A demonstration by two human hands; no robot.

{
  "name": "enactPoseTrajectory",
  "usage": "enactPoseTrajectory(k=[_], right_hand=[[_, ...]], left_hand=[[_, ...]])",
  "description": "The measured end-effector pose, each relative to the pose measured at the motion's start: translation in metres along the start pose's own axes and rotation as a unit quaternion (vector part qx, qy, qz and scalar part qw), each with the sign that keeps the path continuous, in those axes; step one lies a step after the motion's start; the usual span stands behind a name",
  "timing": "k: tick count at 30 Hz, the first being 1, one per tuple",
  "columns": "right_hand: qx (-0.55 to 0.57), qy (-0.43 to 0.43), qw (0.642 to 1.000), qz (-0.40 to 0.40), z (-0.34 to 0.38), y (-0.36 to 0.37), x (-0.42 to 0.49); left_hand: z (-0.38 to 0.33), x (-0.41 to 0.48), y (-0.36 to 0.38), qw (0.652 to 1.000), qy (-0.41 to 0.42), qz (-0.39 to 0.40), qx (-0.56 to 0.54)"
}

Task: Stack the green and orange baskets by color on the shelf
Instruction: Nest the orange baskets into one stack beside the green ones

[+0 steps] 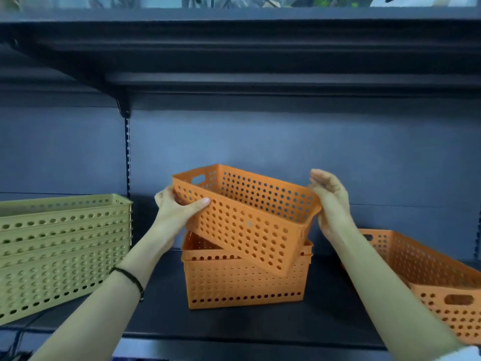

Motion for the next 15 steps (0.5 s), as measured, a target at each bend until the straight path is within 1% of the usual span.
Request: enactPoseTrajectory(k=[3, 6, 8, 10, 12, 15], right_hand=[[-0.006, 0.031, 1.0, 0.004, -0.007, 0.003, -0.019], [-0.048, 0.065, 0.997, 0.016, -0.03, 0.002, -0.048], [-0.077, 0.085, 0.992, 0.045, -0.042, 0.005, -0.067], [-0.109, 0.095, 0.985, 0.096, -0.049, 0.013, -0.08], [-0.149, 0.086, 0.977, 0.128, -0.05, 0.018, -0.082], [-0.214, 0.046, 0.97, 0.103, -0.047, 0.011, -0.068]], left_hand=[[0.014, -0.005, -0.002, 0.998, -0.037, -0.026, -0.051], [0.021, -0.009, -0.005, 0.993, -0.031, -0.084, -0.078], [0.026, -0.007, -0.009, 0.99, -0.019, -0.115, -0.082], [0.029, -0.006, -0.009, 0.991, -0.009, -0.117, -0.068], [0.032, -0.005, -0.006, 0.993, -0.003, -0.104, -0.052], [0.032, -0.01, -0.003, 0.996, 0.003, -0.071, -0.061]])
Point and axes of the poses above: each hand's wrist, its own x-axis towards the middle knuckle, its own y-axis out of the palm, z = x × y, the point moved 5 cm from there along x, towards the middle knuckle, and after that the axes turned 3 degrees about y, right-handed, at the moved point
